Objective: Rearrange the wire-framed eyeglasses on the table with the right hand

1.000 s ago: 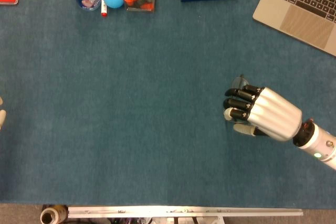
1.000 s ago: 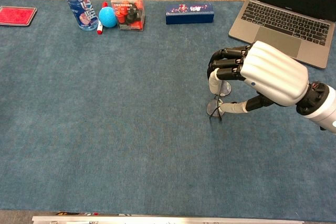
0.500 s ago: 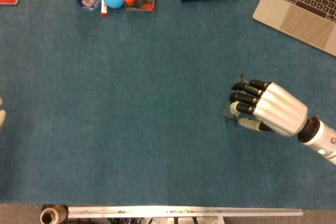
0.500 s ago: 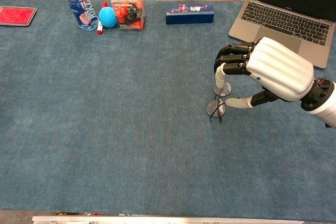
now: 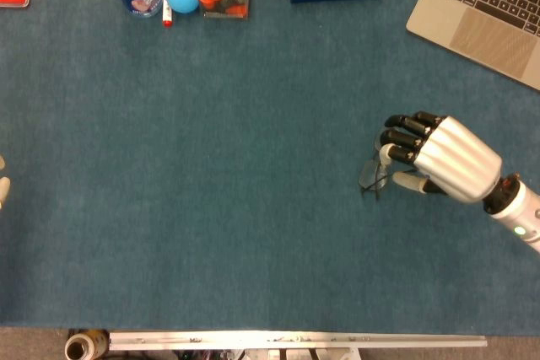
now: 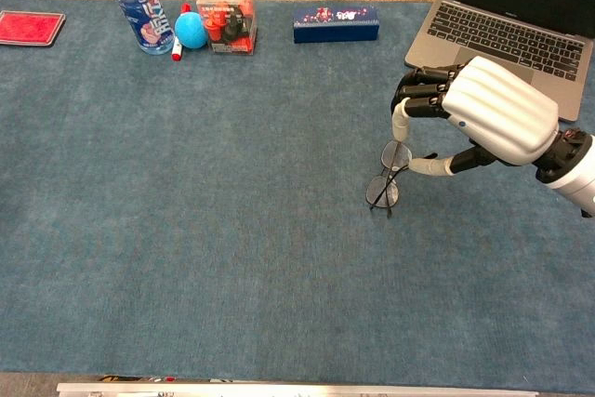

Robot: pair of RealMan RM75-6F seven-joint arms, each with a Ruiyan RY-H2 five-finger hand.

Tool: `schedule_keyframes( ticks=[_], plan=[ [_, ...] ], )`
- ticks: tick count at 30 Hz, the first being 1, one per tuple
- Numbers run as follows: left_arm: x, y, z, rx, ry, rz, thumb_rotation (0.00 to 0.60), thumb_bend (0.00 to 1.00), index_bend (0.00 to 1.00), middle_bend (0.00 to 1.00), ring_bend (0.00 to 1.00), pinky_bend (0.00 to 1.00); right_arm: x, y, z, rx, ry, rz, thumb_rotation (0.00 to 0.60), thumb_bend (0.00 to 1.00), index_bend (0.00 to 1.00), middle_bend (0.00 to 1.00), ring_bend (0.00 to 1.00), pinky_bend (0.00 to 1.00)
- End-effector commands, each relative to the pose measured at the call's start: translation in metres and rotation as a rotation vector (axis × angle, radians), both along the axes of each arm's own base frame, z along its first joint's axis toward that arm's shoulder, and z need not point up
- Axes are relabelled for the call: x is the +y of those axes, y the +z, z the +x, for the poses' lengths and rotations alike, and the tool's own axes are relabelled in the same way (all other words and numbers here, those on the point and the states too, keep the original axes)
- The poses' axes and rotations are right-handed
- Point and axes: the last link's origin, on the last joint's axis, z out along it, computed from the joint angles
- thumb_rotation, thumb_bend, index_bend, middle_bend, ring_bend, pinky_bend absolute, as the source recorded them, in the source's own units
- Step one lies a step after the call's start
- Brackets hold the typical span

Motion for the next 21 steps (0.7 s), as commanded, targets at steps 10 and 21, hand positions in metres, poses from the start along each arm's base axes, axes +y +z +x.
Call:
schedule_keyframes(
  ticks=[10, 21],
  plan=[
    [0.000, 0.001, 0.000, -0.003, -0.001, 0.000, 0.600, 0.28, 0.51, 0.49, 0.31, 0.46, -0.011, -0.015, -0.010, 0.013, -0.055, 0.005, 0.600, 0.09, 0.55, 0.52, 0.34, 0.56],
    [0.000, 0.001, 0.000, -0.007, -0.001, 0.000, 0.600, 0.28, 0.51, 0.49, 0.31, 0.46, -0.008, -0.022, -0.009, -0.028, -0.077, 0.073, 0.600, 0.09, 0.55, 0.52, 0.34, 0.56]
  ],
)
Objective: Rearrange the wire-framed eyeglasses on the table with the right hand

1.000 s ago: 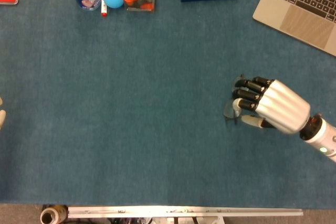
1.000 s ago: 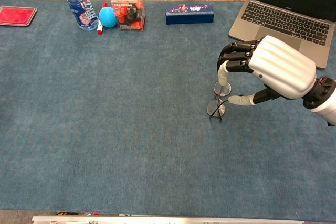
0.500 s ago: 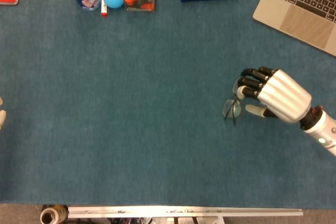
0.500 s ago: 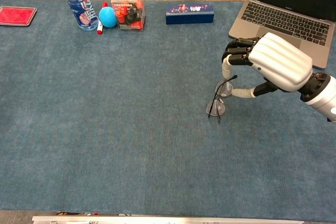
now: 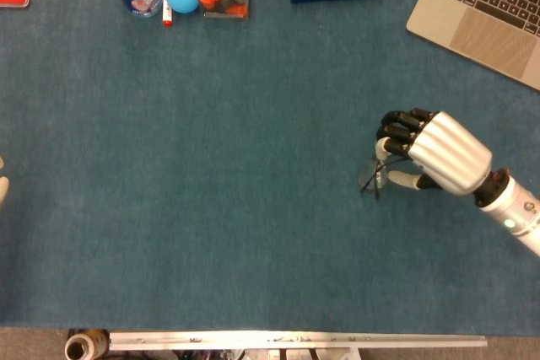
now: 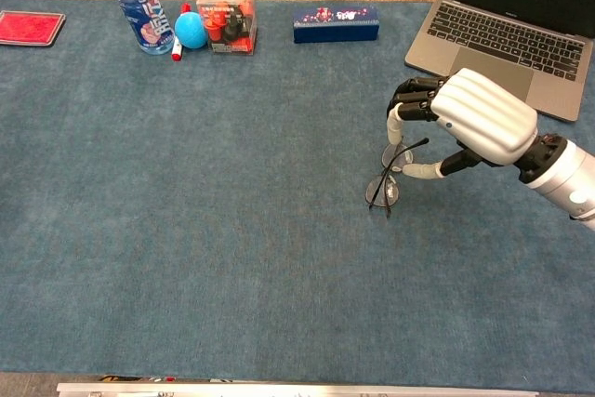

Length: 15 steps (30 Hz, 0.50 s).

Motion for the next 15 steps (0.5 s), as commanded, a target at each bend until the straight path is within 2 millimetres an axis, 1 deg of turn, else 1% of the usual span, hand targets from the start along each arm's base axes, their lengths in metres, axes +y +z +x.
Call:
schedule_keyframes(
  ticks=[1, 15],
  plan=[
    [0.000, 0.000, 0.000, 0.001, -0.001, 0.000, 0.600, 0.28, 0.51, 0.49, 0.31, 0.46, 0.001, -0.001, 0.002, -0.010, -0.003, 0.011, 0.600, 0.09, 0.55, 0.52, 0.34, 0.56],
    [0.000, 0.001, 0.000, -0.005, 0.002, 0.001, 0.600, 0.28, 0.51, 0.49, 0.31, 0.46, -0.006, -0.005, 0.013, -0.083, -0.033, 0.015, 0.600, 0.09, 0.55, 0.52, 0.34, 0.56]
  ],
)
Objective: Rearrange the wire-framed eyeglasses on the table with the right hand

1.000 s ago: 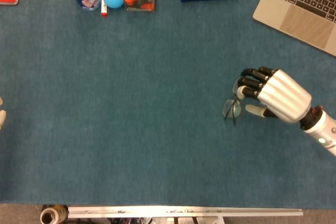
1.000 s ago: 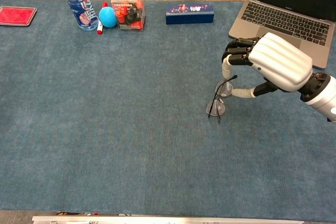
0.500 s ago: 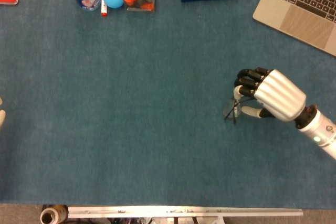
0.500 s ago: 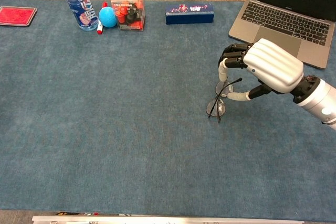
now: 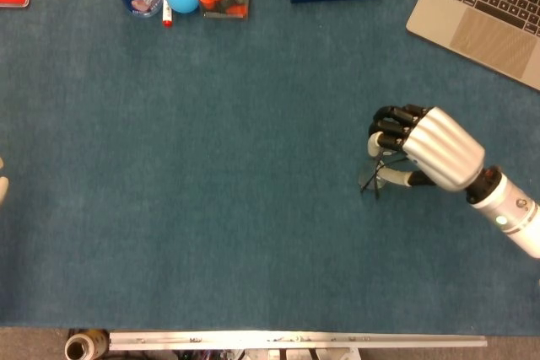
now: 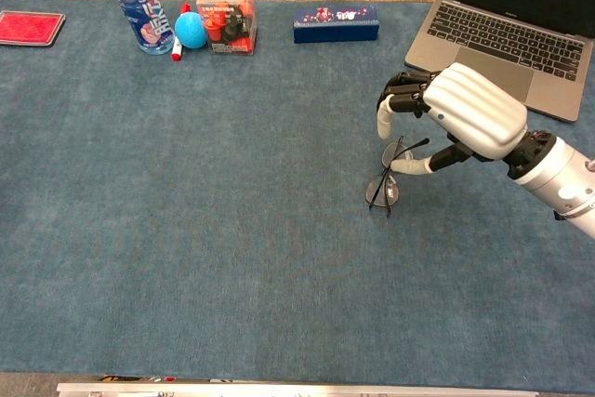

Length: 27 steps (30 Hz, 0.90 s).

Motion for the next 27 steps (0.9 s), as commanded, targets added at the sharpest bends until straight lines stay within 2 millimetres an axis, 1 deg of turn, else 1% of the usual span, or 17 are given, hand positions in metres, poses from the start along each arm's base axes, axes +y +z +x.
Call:
schedule_keyframes(
  ticks=[1, 12, 27],
  plan=[
    [0.0000, 0.0001, 0.0000, -0.001, 0.000, 0.000, 0.600, 0.28, 0.51, 0.49, 0.31, 0.46, -0.0020, -0.0007, 0.0019, -0.020, -0.009, 0.000, 0.600, 0.09, 0.55, 0.52, 0.34, 0.56],
    [-0.0004, 0.0004, 0.0000, -0.003, -0.002, -0.001, 0.600, 0.28, 0.51, 0.49, 0.31, 0.46, -0.0053, -0.0024, 0.0023, -0.043, -0.016, -0.013, 0.600, 0.09, 0.55, 0.52, 0.34, 0.56],
    [-0.0002, -0.0009, 0.0004, -0.001, -0.002, -0.008, 0.600, 0.28, 0.51, 0.49, 0.31, 0.46, -0.0085, 0.0035, 0.0030, -0.058, -0.011, -0.042, 0.600, 0.09, 0.55, 0.52, 0.34, 0.56]
  ],
)
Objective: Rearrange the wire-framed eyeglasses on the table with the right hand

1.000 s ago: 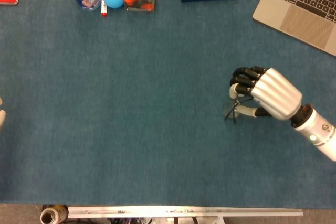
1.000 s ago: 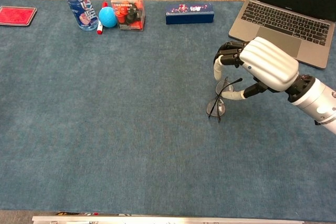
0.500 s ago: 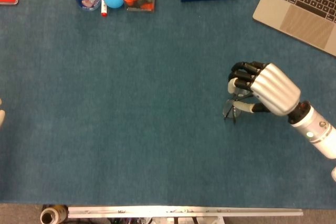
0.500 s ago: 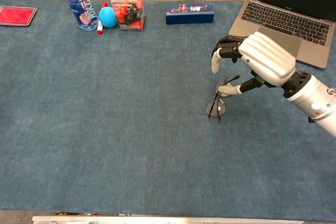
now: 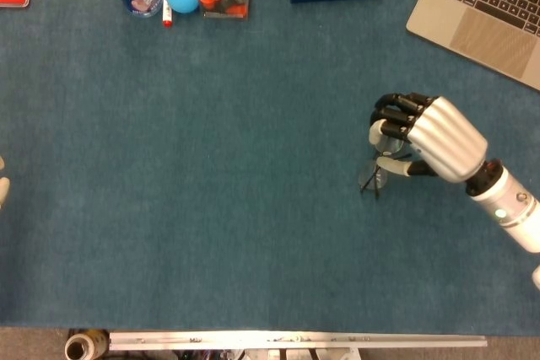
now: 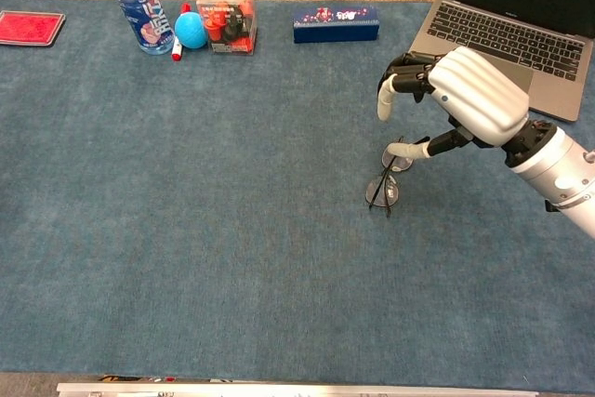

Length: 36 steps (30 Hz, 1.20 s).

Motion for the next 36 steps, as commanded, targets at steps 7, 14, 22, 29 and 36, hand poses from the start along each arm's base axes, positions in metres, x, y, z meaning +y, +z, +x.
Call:
schedule_keyframes(
  ticks=[7, 14, 22, 29, 36],
  plan=[
    [0.000, 0.000, 0.000, -0.002, 0.000, -0.005, 0.600, 0.28, 0.51, 0.49, 0.31, 0.46, -0.001, 0.002, -0.007, 0.038, -0.001, -0.022, 0.600, 0.09, 0.55, 0.52, 0.34, 0.56],
    [0.000, -0.001, 0.000, 0.002, 0.002, -0.007, 0.600, 0.28, 0.51, 0.49, 0.31, 0.46, -0.003, -0.003, -0.011, 0.067, -0.012, -0.039, 0.600, 0.09, 0.55, 0.52, 0.34, 0.56],
    [0.000, 0.000, 0.000, -0.003, 0.001, -0.002, 0.600, 0.28, 0.51, 0.49, 0.31, 0.46, -0.004, -0.011, -0.014, 0.099, -0.023, -0.055, 0.600, 0.09, 0.55, 0.52, 0.34, 0.56],
    [0.000, 0.001, 0.000, -0.005, 0.001, -0.002, 0.600, 0.28, 0.51, 0.49, 0.31, 0.46, -0.008, -0.019, -0.018, 0.124, -0.045, -0.064, 0.600, 0.09, 0.55, 0.52, 0.34, 0.56],
    [0.000, 0.001, 0.000, -0.007, 0.002, -0.002, 0.600, 0.28, 0.51, 0.49, 0.31, 0.46, -0.013, -0.023, -0.020, 0.138, -0.065, -0.075, 0.600, 0.09, 0.55, 0.52, 0.34, 0.56]
  ],
)
